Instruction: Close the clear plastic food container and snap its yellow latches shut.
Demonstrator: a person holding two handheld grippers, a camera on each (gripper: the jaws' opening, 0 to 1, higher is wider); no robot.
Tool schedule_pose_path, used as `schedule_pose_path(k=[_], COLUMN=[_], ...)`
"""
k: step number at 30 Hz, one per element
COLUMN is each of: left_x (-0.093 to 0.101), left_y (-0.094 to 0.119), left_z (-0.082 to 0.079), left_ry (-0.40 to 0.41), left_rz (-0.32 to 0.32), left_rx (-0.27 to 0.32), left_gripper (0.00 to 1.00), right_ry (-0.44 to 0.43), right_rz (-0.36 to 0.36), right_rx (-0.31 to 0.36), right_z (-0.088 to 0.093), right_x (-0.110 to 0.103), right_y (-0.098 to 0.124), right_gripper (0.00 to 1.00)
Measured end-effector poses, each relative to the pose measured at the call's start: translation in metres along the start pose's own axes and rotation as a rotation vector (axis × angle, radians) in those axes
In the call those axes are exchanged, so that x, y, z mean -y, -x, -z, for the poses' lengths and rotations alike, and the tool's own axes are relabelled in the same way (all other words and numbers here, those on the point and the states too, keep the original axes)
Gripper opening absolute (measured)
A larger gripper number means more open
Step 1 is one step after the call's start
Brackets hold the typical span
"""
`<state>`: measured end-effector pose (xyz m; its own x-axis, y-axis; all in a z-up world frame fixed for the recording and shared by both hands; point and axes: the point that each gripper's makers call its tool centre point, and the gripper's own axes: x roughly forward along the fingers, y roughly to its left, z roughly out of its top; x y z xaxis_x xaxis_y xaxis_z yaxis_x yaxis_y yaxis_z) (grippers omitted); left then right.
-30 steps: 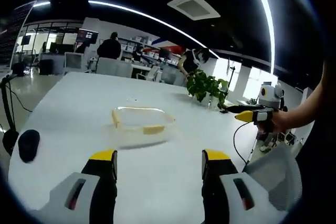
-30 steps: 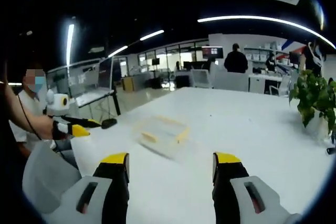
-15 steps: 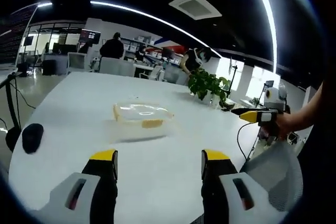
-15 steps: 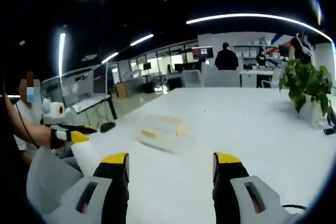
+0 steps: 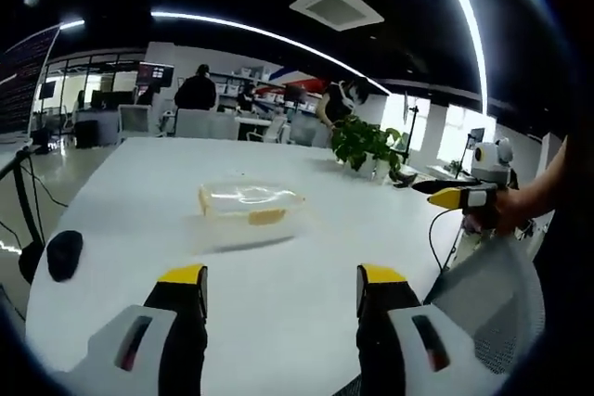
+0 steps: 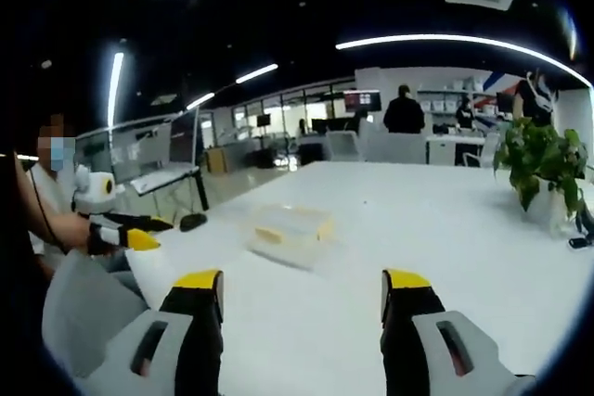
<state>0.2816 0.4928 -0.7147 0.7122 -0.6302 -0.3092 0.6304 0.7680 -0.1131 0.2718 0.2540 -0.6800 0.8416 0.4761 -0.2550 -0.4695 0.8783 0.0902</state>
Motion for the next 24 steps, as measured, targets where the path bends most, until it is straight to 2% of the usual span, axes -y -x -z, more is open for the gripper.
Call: schedule_pose_path(k=[1, 2, 5, 6, 8, 11, 14, 19, 24], left_x=[0.000, 0.001, -0.007, -0.007, -0.007, -0.009, -0.016, -0.012, -0.011], left_y=[-0.001, -0.002, 0.000, 0.000, -0.001, -0.002, -0.002, -0.004, -0.005], left_z=[0.004, 0.004, -0.003, -0.001, 0.009, 0.011, 0.010, 0.020, 0.025], left_ry=[-0.017, -0.001, 0.018, 0.020, 0.011, 0.038, 0.035, 0.031, 0.016], left_rz=[-0.006, -0.012, -0.034, -0.032, -0.040, -0.049, -0.091, -0.079, -0.072], left_rx=[-0.016, -0.024, 0.019, 0.013, -0.038, -0.035, -0.026, -0.081, -0.104], left_gripper=[0.65, 0.65, 0.66, 0.67, 0.68, 0.76, 0.93, 0.92, 0.93], right_ry=[-0.005, -0.009, 0.003, -0.011, -0.023, -0.040, -0.041, -0.025, -0.025], right_rz=[-0.009, -0.015, -0.028, -0.028, -0.028, -0.041, -0.044, -0.062, -0.080], right_rx=[-0.003, -0.005, -0.025, -0.019, -0.021, -0.053, -0.053, -0.067, -0.086], right_z=[0.001, 0.002, 0.008, 0.007, 0.009, 0.016, 0.016, 0.020, 0.025], right_x=[-0.002, -0.003, -0.005, -0.005, -0.004, -0.007, -0.008, -0.013, -0.018], right_y=[0.000, -0.001, -0.002, -0.002, -0.003, -0.004, -0.004, -0.004, -0.005], right_gripper=[0.69, 0.69, 0.70, 0.70, 0.70, 0.71, 0.70, 0.70, 0.72])
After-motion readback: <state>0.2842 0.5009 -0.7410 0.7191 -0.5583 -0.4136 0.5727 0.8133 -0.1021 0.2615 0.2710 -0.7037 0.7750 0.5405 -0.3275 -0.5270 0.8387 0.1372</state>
